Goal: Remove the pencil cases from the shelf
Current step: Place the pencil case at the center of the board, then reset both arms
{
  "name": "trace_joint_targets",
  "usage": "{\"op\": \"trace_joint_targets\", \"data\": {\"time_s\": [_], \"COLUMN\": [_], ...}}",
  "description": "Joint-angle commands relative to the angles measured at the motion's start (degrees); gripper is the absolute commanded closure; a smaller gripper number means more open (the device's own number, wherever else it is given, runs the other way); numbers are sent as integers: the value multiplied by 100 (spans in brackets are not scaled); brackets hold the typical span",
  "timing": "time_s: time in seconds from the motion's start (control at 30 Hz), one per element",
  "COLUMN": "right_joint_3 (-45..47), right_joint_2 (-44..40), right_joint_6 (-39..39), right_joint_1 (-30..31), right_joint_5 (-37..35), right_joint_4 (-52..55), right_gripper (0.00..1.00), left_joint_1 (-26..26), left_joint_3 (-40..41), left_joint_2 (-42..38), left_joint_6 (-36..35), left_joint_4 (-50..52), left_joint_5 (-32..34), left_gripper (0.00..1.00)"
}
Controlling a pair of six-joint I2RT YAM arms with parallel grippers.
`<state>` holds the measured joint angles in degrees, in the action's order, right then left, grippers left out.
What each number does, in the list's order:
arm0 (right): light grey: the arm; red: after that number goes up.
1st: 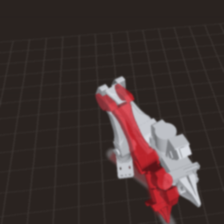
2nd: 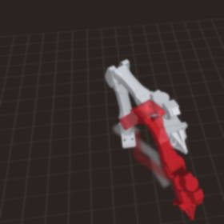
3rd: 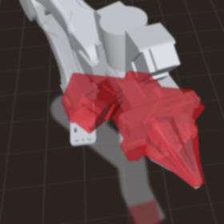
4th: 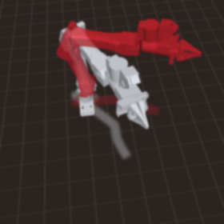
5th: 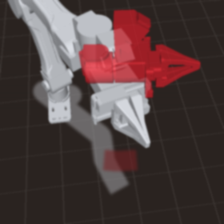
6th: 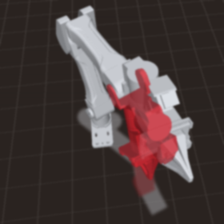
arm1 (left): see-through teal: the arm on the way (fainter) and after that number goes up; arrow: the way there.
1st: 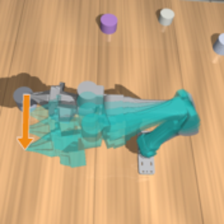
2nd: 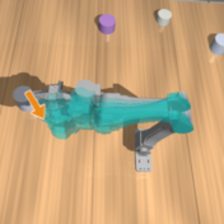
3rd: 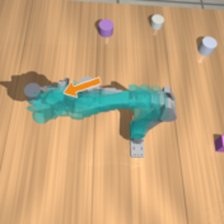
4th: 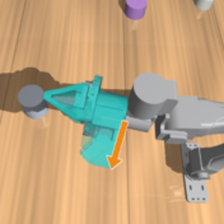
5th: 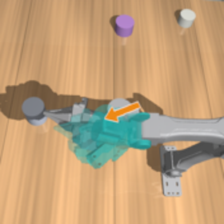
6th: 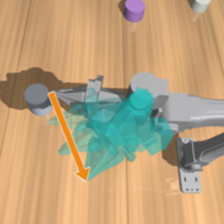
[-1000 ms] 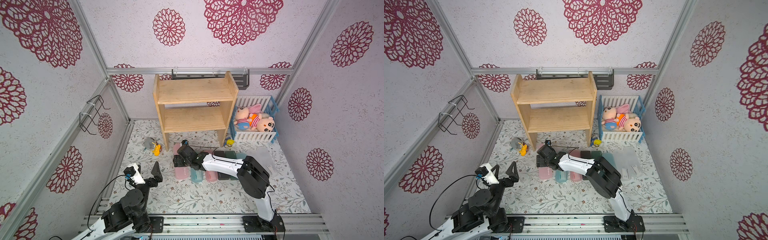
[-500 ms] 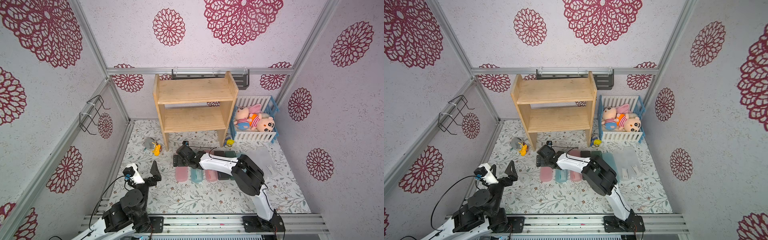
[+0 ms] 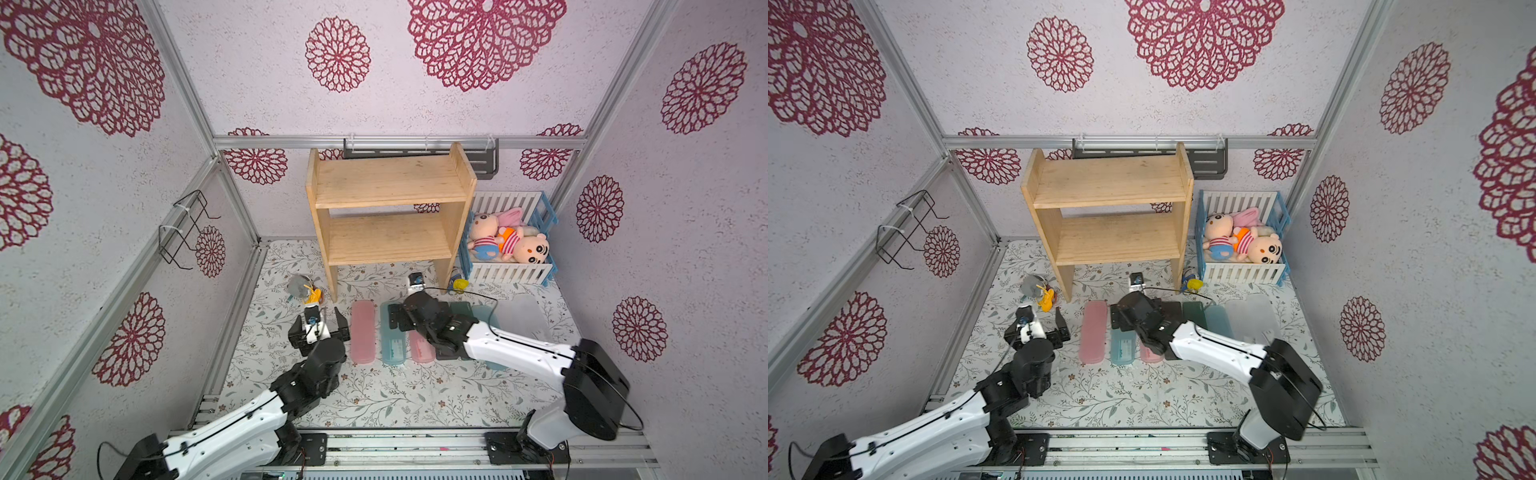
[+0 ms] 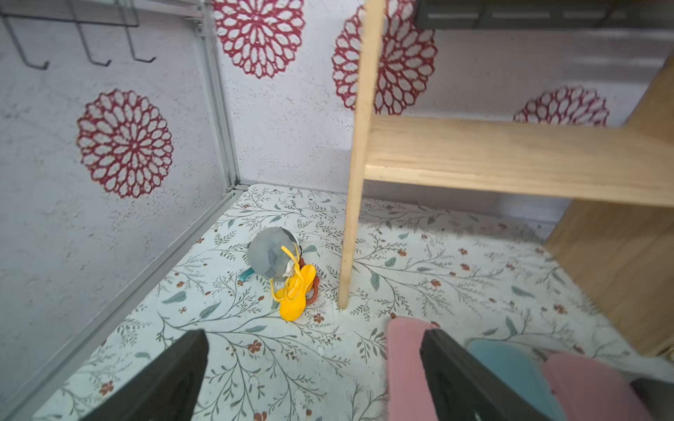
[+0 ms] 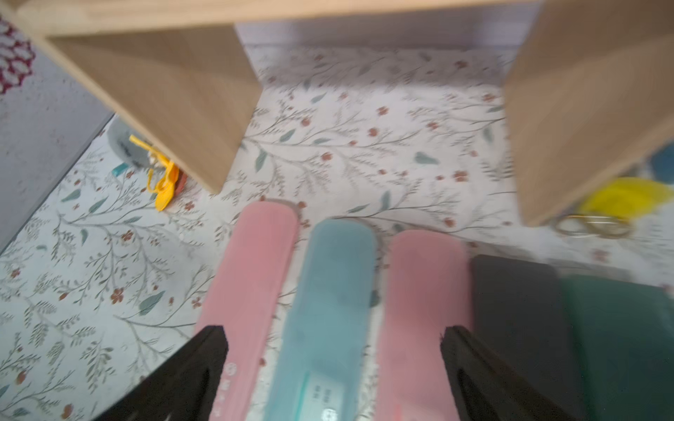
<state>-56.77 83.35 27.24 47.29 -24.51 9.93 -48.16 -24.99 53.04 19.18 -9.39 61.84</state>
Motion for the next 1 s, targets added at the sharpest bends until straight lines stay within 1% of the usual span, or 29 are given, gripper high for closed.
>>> {"op": "trace_joint_targets", "data": {"time_s": [0.0,0.03,0.1,0.13,0.2,0.27,0.33,0.37,0.43,0.53,0.63,0.7,0.8,0.9,0.97], "right_joint_3": [669,822,1108,1179,1281,1334,1335,1316,1234,1145,1216,1381,1627,1923,2002], "right_joint_2": [-1057,-1361,-1999,-2205,-2542,-2760,-2753,-2664,-2371,-1921,-1698,-1626,-1430,-1119,-882], "right_joint_6": [-598,-697,-943,-989,-1008,-1180,-1297,-1318,-1352,-1463,-1484,-1566,-1654,-1744,-1744], "right_joint_1": [-503,-613,-1063,-1384,-2267,-3171,-3798,-4044,-4375,-4677,-4962,-5071,-5107,-5107,-5102], "right_joint_5": [-565,-582,-636,-649,-488,18,430,579,714,983,1250,1414,1570,1794,1880], "right_joint_4": [-322,-374,-452,-448,-443,-640,-870,-974,-1062,-1325,-1773,-2207,-2777,-3336,-3513], "right_gripper": [1,1,1,1,1,1,1,1,1,1,1,1,1,1,1], "left_joint_1": [527,814,1551,1804,2213,2571,2977,3225,3750,4426,4837,5015,5215,5474,5586], "left_joint_3": [-589,-647,-687,-645,-536,-580,-641,-702,-761,-580,-465,-382,-234,-120,-90], "left_joint_2": [267,270,204,186,173,118,18,-20,-71,-109,-61,8,153,517,906], "left_joint_6": [-726,-669,-327,-240,-228,-275,-260,-137,32,39,-51,-179,-352,-459,-473], "left_joint_4": [-996,-923,-738,-777,-900,-696,-424,-208,102,-58,-265,-417,-720,-1104,-1437], "left_joint_5": [-552,-898,-1711,-1876,-2005,-2113,-2293,-2239,-2239,-2595,-3032,-3226,-3273,-3655,-3726], "left_gripper": [3,3,3,3,3,3,3,3,3,3,3,3,3,3,3]}}
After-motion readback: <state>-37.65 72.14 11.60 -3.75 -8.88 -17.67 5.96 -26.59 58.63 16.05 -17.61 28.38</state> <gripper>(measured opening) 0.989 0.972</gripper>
